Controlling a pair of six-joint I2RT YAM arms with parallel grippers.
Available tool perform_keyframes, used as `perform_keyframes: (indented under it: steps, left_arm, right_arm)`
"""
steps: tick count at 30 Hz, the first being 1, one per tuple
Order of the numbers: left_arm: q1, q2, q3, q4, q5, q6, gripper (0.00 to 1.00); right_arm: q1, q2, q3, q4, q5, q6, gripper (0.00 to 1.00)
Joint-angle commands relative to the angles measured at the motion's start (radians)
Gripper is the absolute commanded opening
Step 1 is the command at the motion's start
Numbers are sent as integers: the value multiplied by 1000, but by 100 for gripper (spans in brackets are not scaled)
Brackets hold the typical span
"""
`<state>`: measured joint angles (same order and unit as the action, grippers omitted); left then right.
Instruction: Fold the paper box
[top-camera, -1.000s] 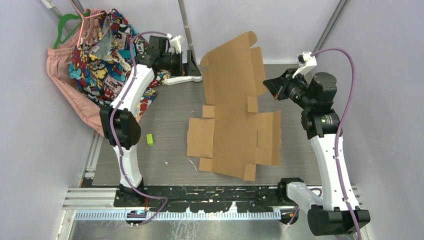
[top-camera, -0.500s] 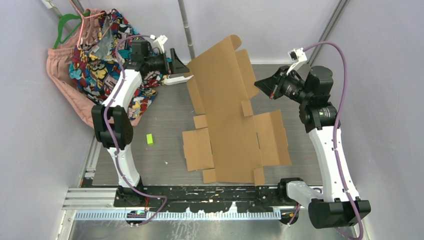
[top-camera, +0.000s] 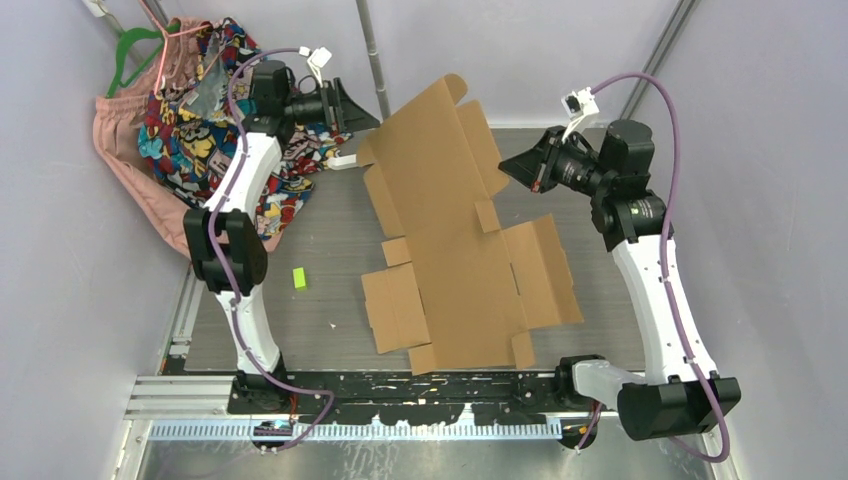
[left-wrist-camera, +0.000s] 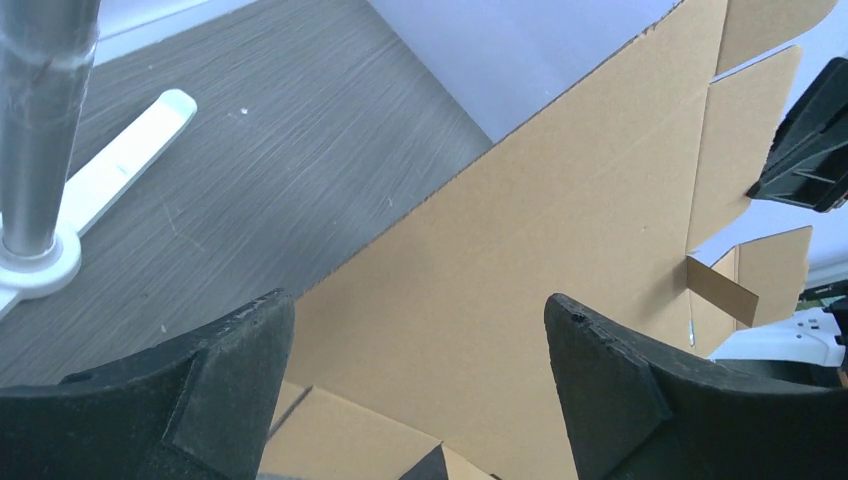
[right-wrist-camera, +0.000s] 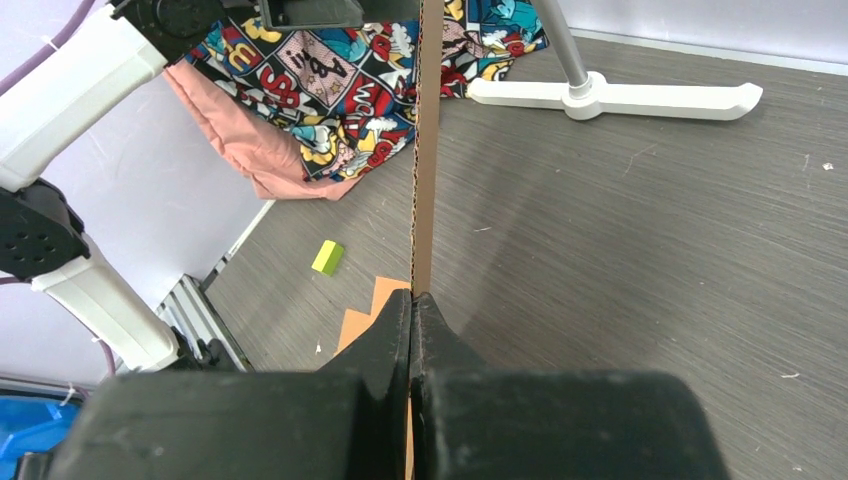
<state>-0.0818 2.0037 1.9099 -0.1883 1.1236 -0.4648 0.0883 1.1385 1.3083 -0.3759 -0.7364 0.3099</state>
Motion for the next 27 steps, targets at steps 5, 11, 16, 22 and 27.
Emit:
perform_keyframes:
  steps: [5,11,16,22,27]
  left_arm:
    - [24,80,77,85,70,-36,94]
    - [23,117,78,171,119,-108,93]
    - [12,110,40,223,138,-133,90]
    - [-2,92,-10,252,181,-150,68]
    - [-1,89,-35,250,185,-137,62]
  right_arm:
    - [22,20,90,9,-26,-26,1]
    - [29,41,90,13,-26,-29,1]
    - [34,64,85,36,-18,-24,1]
    - [36,100,91,59,-7,-19,1]
    - [36,119,105,61,-8,-23,1]
